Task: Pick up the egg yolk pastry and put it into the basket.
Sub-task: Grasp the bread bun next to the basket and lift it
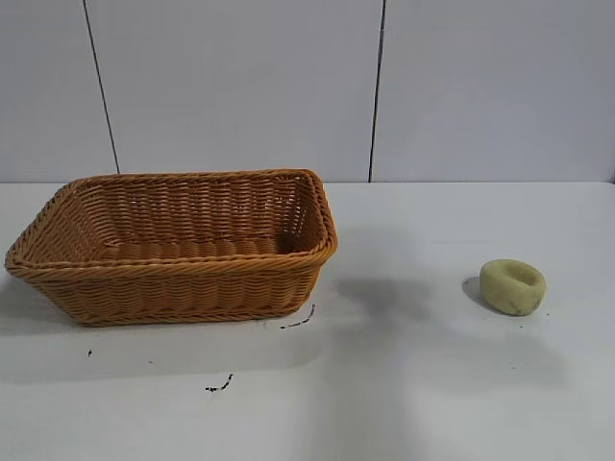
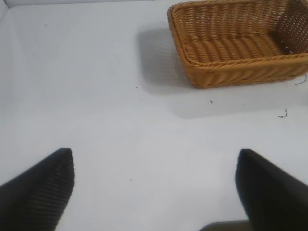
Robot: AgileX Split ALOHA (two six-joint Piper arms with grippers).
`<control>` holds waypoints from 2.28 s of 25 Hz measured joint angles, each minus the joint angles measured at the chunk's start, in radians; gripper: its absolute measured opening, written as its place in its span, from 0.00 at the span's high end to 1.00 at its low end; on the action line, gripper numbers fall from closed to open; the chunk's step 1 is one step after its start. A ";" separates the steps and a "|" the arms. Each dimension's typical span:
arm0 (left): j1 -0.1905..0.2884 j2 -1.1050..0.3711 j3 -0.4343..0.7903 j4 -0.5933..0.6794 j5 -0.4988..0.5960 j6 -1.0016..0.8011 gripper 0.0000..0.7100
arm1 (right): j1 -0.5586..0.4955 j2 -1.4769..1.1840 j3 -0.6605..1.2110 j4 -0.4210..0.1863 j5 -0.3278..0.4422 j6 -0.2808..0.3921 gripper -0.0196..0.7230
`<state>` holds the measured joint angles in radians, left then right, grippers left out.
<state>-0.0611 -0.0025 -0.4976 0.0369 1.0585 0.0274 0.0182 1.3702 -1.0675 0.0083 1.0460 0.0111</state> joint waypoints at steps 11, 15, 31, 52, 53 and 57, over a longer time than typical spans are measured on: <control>0.000 0.000 0.000 0.000 0.000 0.000 0.02 | 0.000 0.427 -0.323 0.000 -0.019 -0.031 0.04; 0.000 0.000 0.000 0.000 0.000 0.000 0.02 | 0.015 0.514 -0.395 0.000 -0.027 -0.036 0.04; 0.000 0.000 0.000 0.000 0.000 0.000 0.02 | 0.078 0.683 -0.405 0.018 -0.092 -0.035 0.04; 0.000 0.000 0.000 0.000 0.000 0.000 0.02 | 0.078 0.818 -0.405 0.022 -0.208 0.002 0.59; 0.000 0.000 0.000 0.000 0.000 0.000 0.02 | 0.078 0.818 -0.405 0.023 -0.208 0.002 0.67; 0.000 0.000 0.000 0.000 0.000 0.000 0.02 | 0.078 0.817 -0.405 0.023 -0.198 0.002 0.79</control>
<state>-0.0611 -0.0025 -0.4976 0.0369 1.0585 0.0274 0.0967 2.1875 -1.4725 0.0312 0.8480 0.0131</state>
